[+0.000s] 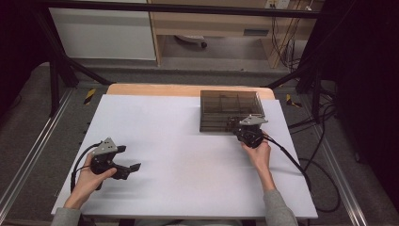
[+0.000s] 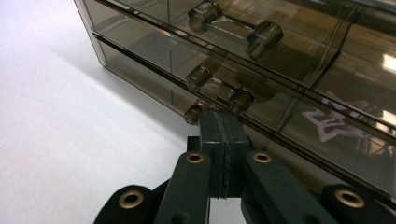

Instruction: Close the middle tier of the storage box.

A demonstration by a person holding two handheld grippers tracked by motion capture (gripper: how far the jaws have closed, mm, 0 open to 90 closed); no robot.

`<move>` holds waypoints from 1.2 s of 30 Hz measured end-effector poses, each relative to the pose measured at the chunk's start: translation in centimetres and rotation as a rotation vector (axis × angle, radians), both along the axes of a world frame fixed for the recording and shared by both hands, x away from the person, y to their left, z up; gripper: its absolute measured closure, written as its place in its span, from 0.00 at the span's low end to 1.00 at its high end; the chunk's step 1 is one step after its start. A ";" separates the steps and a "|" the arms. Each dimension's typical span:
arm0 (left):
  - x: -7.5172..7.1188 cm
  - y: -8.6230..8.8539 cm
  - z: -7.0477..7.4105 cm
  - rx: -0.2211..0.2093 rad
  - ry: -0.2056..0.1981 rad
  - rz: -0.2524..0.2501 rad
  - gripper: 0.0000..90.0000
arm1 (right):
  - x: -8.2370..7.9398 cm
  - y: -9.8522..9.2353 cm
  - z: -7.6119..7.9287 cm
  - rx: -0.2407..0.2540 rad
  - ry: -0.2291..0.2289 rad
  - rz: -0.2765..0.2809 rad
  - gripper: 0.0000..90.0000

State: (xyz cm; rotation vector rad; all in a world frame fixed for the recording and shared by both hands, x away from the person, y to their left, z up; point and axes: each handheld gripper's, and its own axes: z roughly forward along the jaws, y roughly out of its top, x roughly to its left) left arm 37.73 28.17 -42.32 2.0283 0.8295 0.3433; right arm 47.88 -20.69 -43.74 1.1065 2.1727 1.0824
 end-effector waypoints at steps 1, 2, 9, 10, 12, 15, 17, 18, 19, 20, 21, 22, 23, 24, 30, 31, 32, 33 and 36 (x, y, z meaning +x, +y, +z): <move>0.0 0.0 0.0 0.000 0.000 0.000 0.03 | 0.0 0.0 0.0 0.001 0.002 -0.001 1.00; 0.0 0.0 0.0 0.000 0.000 0.000 0.03 | 0.0 0.0 0.0 -0.004 0.001 -0.001 1.00; 0.0 0.0 0.0 -0.002 0.000 0.000 0.03 | -0.3 0.0 0.2 0.016 0.017 -0.015 0.88; 0.0 0.0 0.0 -0.002 0.000 -0.001 0.03 | -0.5 -0.1 0.3 0.018 0.023 -0.016 0.86; 0.0 0.0 0.0 -0.001 0.001 -0.002 0.03 | -0.8 -0.2 0.5 0.030 0.027 -0.016 0.81; 0.0 0.0 0.0 -0.002 0.001 0.000 0.03 | -1.3 -0.2 0.9 0.049 0.030 -0.009 0.73; -0.1 0.0 0.0 -0.002 0.000 0.001 0.03 | -1.8 -0.3 1.2 0.064 0.033 -0.005 0.66; -0.1 0.0 0.0 -0.003 -0.001 0.001 0.03 | -1.9 -0.3 1.3 0.069 0.035 -0.005 0.63; -0.1 0.0 0.1 -0.007 -0.001 0.000 0.03 | -2.1 -0.3 1.4 0.079 0.039 -0.003 0.59; 0.0 0.0 0.0 -0.009 0.002 0.000 0.03 | -2.4 -0.3 1.6 0.092 0.039 0.000 0.55; 0.0 0.0 0.0 -0.007 0.003 0.002 0.03 | -2.5 -0.4 1.7 0.102 0.037 0.004 0.51; 0.0 0.0 -0.1 -0.002 0.006 0.000 0.03 | -2.7 -0.3 1.7 0.114 0.043 0.005 0.46; 0.0 -0.1 -0.1 0.000 0.005 -0.002 0.03 | -2.9 -0.3 1.8 0.121 0.049 0.008 0.41; -0.1 -0.1 0.0 0.003 0.002 -0.005 0.03 | -3.0 -0.3 1.9 0.124 0.051 0.009 0.37; -0.1 0.0 0.0 -0.005 -0.001 0.000 0.03 | -3.9 -0.6 2.3 0.119 0.058 0.006 0.13; -0.1 0.0 0.0 -0.002 0.000 0.000 0.03 | -4.1 -0.6 2.3 0.118 0.057 0.006 0.10; 0.0 -0.1 0.0 -0.001 0.000 -0.002 0.03 | -4.2 -0.6 2.4 0.120 0.058 0.005 0.07; 0.0 -0.1 0.0 -0.001 0.000 -0.003 0.03 | -4.4 -0.6 2.5 0.128 0.061 0.005 0.05; -0.1 0.0 0.0 -0.005 -0.001 0.000 0.03 | -5.1 -0.7 2.7 0.150 0.053 0.020 0.03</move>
